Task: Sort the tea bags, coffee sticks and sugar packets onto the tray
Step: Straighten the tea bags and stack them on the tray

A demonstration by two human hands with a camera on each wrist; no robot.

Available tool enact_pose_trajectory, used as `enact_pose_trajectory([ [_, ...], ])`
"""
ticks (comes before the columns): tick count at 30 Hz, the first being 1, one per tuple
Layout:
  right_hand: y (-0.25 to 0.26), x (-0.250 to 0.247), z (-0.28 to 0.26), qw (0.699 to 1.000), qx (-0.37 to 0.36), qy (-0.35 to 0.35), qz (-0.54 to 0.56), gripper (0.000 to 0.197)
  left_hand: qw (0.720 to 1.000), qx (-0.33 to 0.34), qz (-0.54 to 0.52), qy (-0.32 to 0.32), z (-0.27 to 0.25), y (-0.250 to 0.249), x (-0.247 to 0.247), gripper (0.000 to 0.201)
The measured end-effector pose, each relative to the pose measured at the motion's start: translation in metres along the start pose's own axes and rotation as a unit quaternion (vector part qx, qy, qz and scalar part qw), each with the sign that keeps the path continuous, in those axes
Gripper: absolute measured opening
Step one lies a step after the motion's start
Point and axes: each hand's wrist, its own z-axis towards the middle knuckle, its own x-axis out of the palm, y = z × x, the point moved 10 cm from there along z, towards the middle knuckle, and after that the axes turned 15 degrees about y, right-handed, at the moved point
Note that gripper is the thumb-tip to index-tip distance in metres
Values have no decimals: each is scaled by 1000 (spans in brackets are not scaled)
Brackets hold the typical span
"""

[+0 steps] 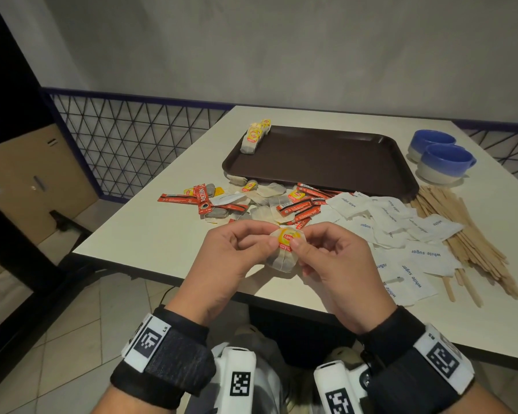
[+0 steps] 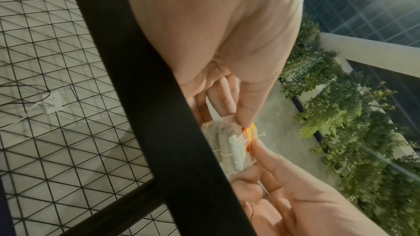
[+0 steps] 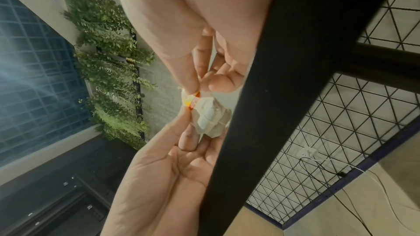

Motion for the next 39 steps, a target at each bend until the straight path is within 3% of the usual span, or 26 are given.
enact_pose_trajectory([
  [5,2,-2,-1,1000,-6,-6,-14,12,999,13,30,3,0,-4,3,12],
  [17,6,-2,-4,999,-26,-14,-37,17,999,2,43,24,0,-3,5,16],
  [23,8,-4,-5,996,-34,-26,-73,20,1000,8,26,5,0,-1,0,18],
  [28,10,5,-3,994,-31,15,-105,9,1000,16,13,11,0,-1,0,17],
  [36,12,10,-4,994,-34,39,-96,8,1000,28,-3,12,-1,-3,0,16],
  [39,11,12,-4,987,-35,52,-148,6,1000,28,-11,-7,-2,0,-3,15],
])
